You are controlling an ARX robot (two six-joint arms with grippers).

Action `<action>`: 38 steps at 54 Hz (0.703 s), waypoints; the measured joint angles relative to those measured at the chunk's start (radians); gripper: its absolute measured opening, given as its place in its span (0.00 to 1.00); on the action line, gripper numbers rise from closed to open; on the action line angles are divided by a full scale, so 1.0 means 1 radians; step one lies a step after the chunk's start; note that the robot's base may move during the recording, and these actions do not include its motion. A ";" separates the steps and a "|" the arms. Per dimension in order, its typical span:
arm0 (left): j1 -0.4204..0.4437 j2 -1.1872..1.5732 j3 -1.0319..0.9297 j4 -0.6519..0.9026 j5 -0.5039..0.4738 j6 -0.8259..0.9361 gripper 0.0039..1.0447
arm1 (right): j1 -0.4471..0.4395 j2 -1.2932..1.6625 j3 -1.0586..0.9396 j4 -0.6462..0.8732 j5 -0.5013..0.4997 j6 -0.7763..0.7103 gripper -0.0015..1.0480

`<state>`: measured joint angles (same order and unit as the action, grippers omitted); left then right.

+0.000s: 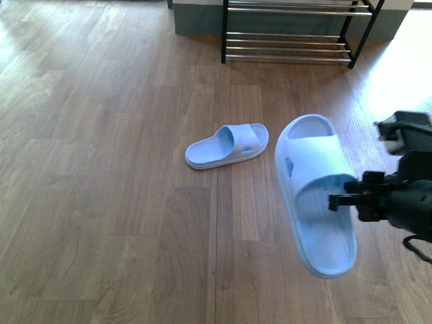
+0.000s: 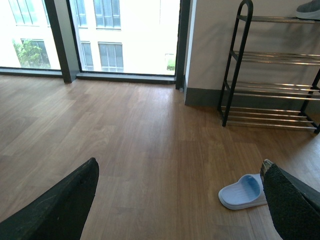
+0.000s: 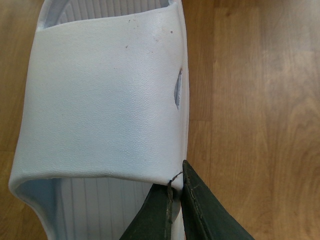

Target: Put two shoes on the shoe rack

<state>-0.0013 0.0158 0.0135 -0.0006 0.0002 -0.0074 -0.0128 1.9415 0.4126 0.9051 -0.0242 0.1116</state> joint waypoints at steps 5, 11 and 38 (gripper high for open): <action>0.000 0.000 0.000 0.000 0.000 0.000 0.91 | -0.007 -0.175 -0.063 -0.069 0.014 -0.003 0.01; 0.000 0.000 0.000 0.000 0.000 0.000 0.91 | -0.007 -0.378 -0.124 -0.140 0.052 -0.002 0.01; 0.000 0.000 0.000 0.000 0.000 0.000 0.91 | 0.012 -0.719 -0.222 -0.286 0.212 0.052 0.01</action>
<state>-0.0013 0.0158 0.0135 -0.0002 0.0002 -0.0078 -0.0006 1.2228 0.1902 0.6193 0.1879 0.1638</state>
